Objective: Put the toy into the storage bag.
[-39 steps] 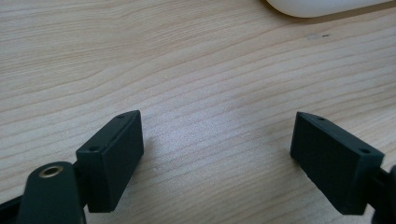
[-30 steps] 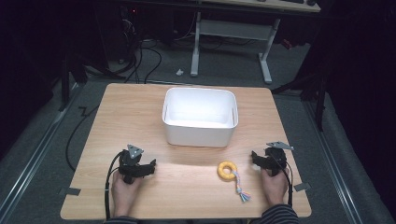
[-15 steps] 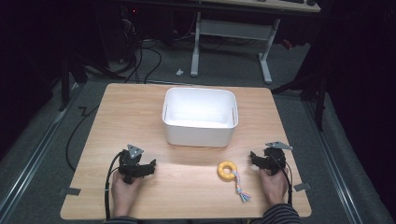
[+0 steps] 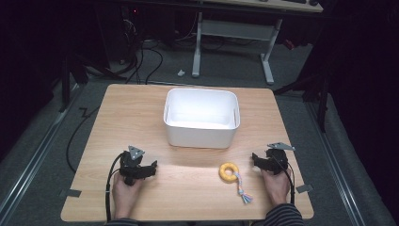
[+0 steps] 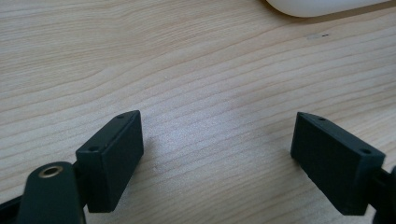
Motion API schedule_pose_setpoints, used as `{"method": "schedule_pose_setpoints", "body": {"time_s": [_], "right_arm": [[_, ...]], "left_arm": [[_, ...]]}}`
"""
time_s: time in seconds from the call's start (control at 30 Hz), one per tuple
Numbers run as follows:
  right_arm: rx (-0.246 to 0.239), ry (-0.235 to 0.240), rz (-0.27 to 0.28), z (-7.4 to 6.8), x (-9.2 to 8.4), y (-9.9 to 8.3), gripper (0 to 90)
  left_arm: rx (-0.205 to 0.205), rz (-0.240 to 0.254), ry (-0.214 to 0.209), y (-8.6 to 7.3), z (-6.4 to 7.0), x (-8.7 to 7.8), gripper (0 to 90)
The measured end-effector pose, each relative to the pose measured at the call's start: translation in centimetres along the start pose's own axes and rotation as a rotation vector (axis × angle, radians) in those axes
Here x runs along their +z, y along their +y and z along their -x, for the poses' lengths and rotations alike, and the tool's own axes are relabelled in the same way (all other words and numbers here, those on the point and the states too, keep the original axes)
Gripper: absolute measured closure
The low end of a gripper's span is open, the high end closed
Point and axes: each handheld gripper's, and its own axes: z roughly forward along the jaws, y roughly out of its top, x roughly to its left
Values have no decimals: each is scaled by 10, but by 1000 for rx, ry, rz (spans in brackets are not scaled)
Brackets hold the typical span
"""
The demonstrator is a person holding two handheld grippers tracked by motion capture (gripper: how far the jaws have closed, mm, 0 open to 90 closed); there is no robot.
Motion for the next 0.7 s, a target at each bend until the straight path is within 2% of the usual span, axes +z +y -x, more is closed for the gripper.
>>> {"method": "schedule_pose_setpoints", "body": {"time_s": [0.23,0.33,0.7], "right_arm": [[0,1,-4,1,-2,1,325],[13,16,-9,1,-4,0,336],[-2,46,0,0,-16,1,389]], "left_arm": [[0,0,0,0,0,0,172],[0,0,0,0,0,0,172],[1,0,0,0,0,0,170]]}}
